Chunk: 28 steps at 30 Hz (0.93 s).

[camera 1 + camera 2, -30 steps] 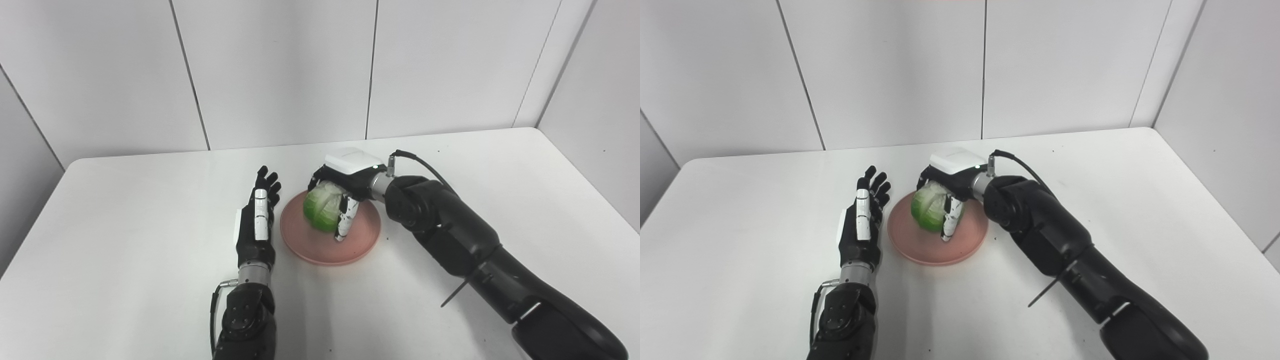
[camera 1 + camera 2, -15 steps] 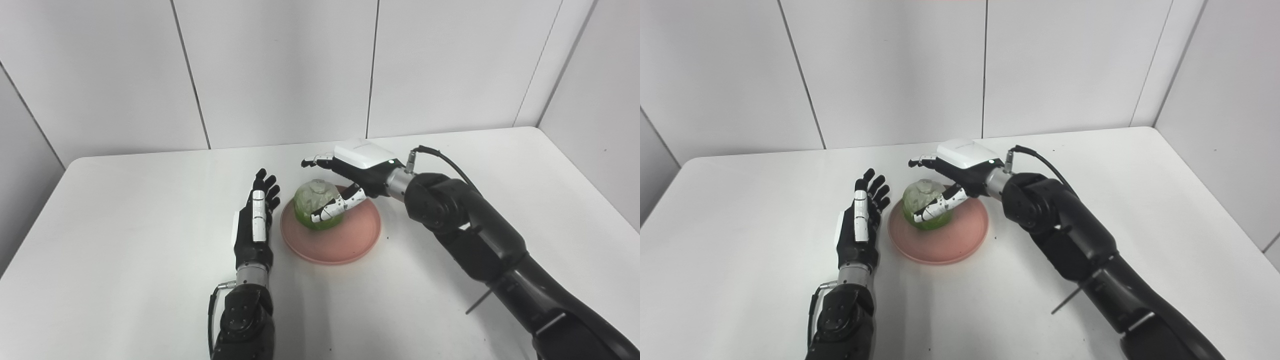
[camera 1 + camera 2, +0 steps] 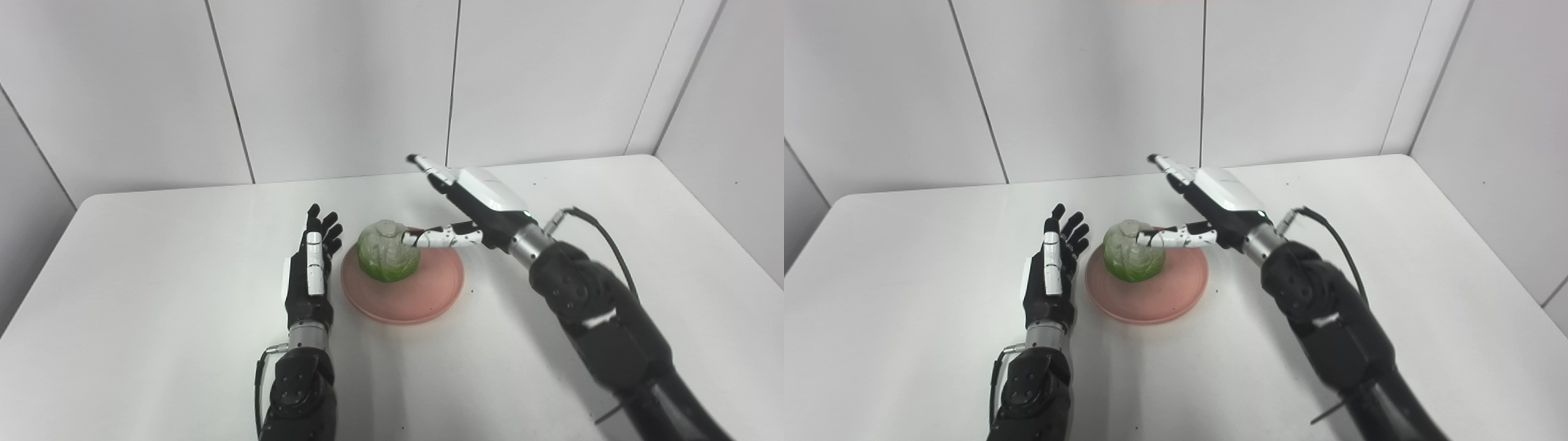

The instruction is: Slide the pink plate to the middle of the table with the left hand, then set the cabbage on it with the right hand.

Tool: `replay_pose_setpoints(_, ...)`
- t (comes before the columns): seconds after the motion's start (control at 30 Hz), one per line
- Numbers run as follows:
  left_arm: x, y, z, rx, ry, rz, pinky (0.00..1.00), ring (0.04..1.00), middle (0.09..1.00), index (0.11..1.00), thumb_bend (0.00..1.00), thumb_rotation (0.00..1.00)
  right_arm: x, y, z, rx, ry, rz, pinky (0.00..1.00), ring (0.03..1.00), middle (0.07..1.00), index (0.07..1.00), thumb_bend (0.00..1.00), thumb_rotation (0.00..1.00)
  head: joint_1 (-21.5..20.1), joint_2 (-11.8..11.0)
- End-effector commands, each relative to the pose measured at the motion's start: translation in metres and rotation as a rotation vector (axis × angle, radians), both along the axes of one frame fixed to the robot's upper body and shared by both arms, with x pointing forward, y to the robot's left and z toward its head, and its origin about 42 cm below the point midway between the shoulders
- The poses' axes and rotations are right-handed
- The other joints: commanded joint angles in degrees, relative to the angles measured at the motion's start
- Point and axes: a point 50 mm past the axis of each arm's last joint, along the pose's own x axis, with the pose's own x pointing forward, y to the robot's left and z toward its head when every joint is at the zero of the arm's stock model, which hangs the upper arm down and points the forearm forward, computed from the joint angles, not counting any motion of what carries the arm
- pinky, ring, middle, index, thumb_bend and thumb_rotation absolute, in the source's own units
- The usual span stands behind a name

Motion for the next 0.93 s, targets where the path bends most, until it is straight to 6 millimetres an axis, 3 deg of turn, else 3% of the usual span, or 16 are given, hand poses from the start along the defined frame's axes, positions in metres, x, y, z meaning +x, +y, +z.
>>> replay_pose_setpoints(0.0,0.005,-0.005,0.011,0.004,-0.067,-0.029,0.95,0.917,0.918,0.909,0.66,1.0,-0.006,-0.001,0.006,0.163,-0.024,-0.038,0.94,0.999,1.0,1.0,0.68,0.92,0.0,-0.1)
replay_pose_setpoints(0.1,0.006,-0.004,0.011,0.008,-0.062,-0.037,0.96,0.919,0.919,0.908,0.66,1.0,-0.012,-0.001,-0.006,0.368,0.042,-0.093,0.99,1.0,1.0,1.0,0.7,0.94,0.1,-0.1)
replay_pose_setpoints(0.17,0.008,-0.003,0.009,0.007,-0.094,-0.036,0.94,0.913,0.918,0.909,0.64,1.0,-0.014,0.004,-0.018,0.797,0.172,-0.137,1.0,1.0,1.0,1.0,0.73,0.97,-0.2,-0.2)
replay_pose_setpoints(0.23,0.01,-0.002,0.008,0.015,-0.109,-0.05,0.93,0.914,0.924,0.916,0.65,1.0,-0.015,0.006,-0.028,0.975,0.241,-0.146,1.0,1.0,1.0,1.0,0.74,1.0,-0.6,-0.3)
replay_pose_setpoints(0.43,0.014,0.004,0.006,0.045,-0.115,-0.098,1.0,0.974,0.966,0.943,0.66,1.0,-0.014,0.006,-0.047,0.987,0.276,-0.125,1.0,1.0,1.0,1.0,0.76,1.0,-1.4,-1.2)
replay_pose_setpoints(0.77,0.014,0.007,0.004,0.028,-0.103,-0.059,0.97,0.94,0.945,0.924,0.65,1.0,-0.015,0.015,-0.068,1.015,0.301,-0.138,1.0,1.0,1.0,1.0,0.75,1.0,-2.1,-0.7)
replay_pose_setpoints(0.9,0.014,0.008,0.003,0.02,-0.107,-0.043,0.97,0.94,0.95,0.941,0.64,1.0,-0.016,0.017,-0.074,1.024,0.303,-0.147,1.0,1.0,1.0,1.0,0.76,0.94,-2.1,-0.2)
